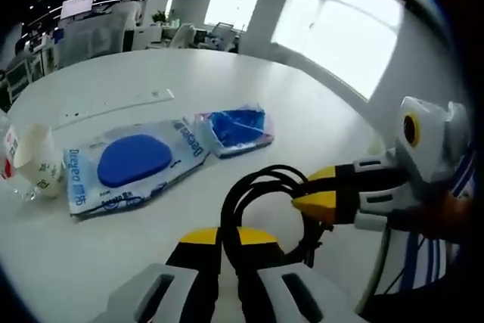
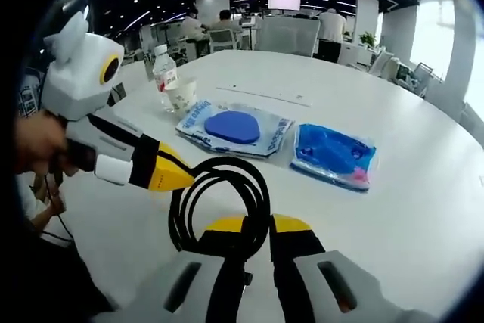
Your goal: Arrange the tabletop items into an orderly group along one side of the table until the central work area is clear of visible clutter.
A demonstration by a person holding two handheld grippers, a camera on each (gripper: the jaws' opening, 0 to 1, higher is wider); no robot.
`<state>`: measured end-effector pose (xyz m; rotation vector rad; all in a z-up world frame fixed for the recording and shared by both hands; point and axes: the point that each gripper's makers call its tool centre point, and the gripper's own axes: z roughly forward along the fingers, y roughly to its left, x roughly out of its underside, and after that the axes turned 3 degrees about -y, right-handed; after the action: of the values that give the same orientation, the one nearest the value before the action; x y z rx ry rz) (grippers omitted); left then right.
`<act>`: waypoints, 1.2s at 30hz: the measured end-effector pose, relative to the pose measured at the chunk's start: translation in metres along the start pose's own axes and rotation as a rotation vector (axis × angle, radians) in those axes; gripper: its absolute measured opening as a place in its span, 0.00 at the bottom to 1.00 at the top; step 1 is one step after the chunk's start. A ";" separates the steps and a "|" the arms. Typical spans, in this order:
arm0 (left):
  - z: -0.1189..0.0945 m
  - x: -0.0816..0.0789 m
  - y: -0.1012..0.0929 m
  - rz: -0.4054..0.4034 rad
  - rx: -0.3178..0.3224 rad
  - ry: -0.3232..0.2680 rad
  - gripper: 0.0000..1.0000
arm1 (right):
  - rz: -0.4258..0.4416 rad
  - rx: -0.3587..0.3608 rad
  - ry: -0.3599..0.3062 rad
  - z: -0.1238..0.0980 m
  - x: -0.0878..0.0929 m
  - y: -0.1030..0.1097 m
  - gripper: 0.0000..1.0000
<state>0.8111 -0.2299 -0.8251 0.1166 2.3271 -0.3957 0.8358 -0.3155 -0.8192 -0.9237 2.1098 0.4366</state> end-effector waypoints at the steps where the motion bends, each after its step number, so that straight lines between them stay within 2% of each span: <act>1: 0.001 -0.001 0.000 -0.002 0.000 -0.001 0.04 | 0.000 0.004 -0.001 0.001 0.000 -0.002 0.06; 7: 0.013 -0.006 0.001 -0.010 -0.007 -0.007 0.04 | 0.010 0.020 -0.006 0.009 0.000 -0.013 0.07; 15: 0.031 -0.009 0.005 -0.007 -0.001 0.022 0.04 | 0.026 0.036 0.009 0.022 0.004 -0.024 0.07; 31: 0.056 -0.016 0.020 0.013 -0.014 0.050 0.04 | -0.015 0.059 0.022 0.054 0.006 -0.036 0.08; 36: 0.063 -0.016 0.024 0.017 -0.020 0.059 0.04 | -0.026 0.056 0.029 0.057 0.006 -0.038 0.08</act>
<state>0.8695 -0.2267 -0.8615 0.1402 2.3864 -0.3650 0.8909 -0.3118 -0.8599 -0.9289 2.1233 0.3515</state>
